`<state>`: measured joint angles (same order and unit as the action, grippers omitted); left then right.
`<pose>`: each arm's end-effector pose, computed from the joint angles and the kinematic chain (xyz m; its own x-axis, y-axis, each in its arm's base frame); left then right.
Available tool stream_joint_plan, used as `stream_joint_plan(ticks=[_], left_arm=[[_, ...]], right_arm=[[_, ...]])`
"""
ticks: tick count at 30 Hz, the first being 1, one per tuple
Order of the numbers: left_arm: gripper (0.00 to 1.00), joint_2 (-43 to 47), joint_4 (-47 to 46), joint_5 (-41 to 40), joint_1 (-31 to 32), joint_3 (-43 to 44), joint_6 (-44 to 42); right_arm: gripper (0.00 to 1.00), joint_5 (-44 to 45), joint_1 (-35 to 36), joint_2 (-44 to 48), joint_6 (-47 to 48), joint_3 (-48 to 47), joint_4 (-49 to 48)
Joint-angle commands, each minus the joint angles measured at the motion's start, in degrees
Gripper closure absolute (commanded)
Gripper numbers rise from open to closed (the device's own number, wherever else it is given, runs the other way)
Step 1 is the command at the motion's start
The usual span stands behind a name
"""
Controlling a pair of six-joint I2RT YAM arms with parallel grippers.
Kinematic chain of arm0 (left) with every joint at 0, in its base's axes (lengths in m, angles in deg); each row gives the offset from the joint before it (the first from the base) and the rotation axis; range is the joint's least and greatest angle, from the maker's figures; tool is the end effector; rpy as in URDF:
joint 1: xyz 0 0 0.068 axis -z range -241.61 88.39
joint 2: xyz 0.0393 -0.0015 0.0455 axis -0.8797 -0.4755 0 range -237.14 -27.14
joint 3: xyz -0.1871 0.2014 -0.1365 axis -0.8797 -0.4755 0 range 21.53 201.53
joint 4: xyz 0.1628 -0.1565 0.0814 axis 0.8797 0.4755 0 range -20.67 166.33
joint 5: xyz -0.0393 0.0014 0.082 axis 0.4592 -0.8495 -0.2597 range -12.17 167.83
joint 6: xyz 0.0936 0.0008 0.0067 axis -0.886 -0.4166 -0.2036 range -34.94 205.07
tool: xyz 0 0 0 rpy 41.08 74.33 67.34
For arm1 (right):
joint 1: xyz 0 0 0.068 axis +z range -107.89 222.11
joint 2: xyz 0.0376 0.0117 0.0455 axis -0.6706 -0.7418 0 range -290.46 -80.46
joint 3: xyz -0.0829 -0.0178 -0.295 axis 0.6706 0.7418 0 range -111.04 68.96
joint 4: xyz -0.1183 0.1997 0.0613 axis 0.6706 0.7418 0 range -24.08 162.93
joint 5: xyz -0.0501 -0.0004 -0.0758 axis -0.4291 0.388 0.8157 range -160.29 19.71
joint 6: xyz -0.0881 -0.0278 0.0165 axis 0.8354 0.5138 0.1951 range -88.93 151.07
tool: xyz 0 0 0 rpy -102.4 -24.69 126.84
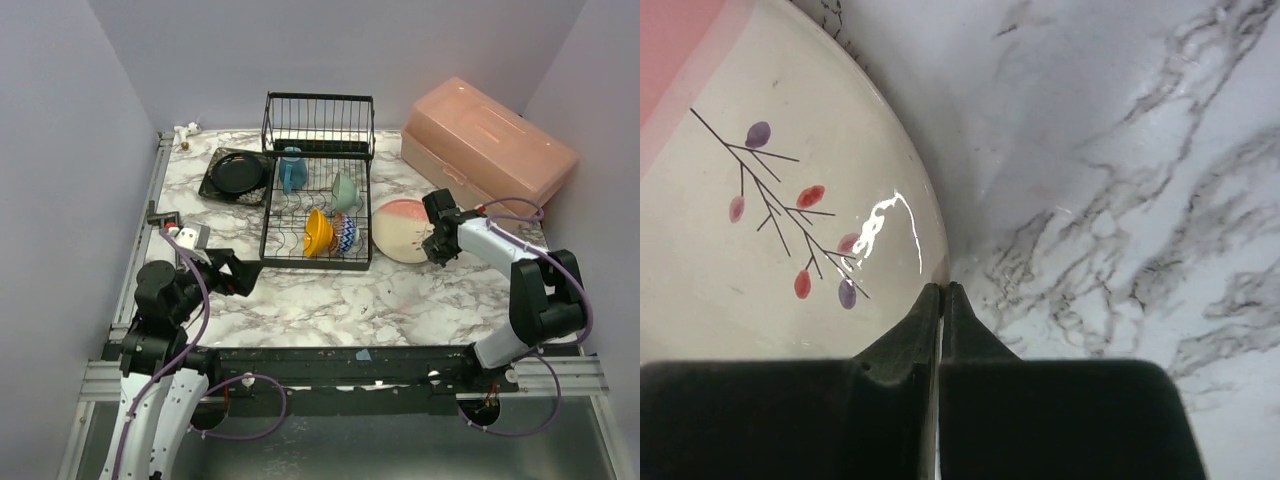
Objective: Load the mixed dishes into the dish rack
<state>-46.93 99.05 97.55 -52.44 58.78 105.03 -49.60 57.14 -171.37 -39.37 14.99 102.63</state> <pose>0.0769 -0.0414 0.3059 -0.3594 -0.2676 -0.8940 0.3754 0.8356 -0.4010 0.2796 0.0441 0.1802 -0.4483 0.7924 -0.4137 0.8242 0.5456 0.1518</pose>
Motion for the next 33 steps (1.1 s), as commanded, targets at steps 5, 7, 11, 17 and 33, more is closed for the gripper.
stream_joint_plan(ticks=[5,7,11,17,33], left_arm=[[0.02,-2.97,-13.58,8.18,16.32,0.69,-1.97],[0.01,-6.29,-13.97,1.87,25.95,2.88,-4.78],[0.01,-16.64,-17.29,-11.28,42.07,6.32,-10.64],[0.02,-33.25,-31.73,-27.09,60.33,7.90,-27.17],[0.02,-72.65,-55.30,-35.03,66.05,15.79,-55.58]], right_arm=[[1.00,-0.76,-0.09,9.19,1.01,2.00,2.89],[1.00,-1.11,-0.09,10.48,0.58,3.07,2.43],[1.00,-1.74,-0.09,12.10,-0.13,4.84,1.35],[1.00,-1.54,-0.09,13.01,-0.54,5.52,1.26],[1.00,-4.78,-0.17,18.23,-2.43,7.11,0.91]])
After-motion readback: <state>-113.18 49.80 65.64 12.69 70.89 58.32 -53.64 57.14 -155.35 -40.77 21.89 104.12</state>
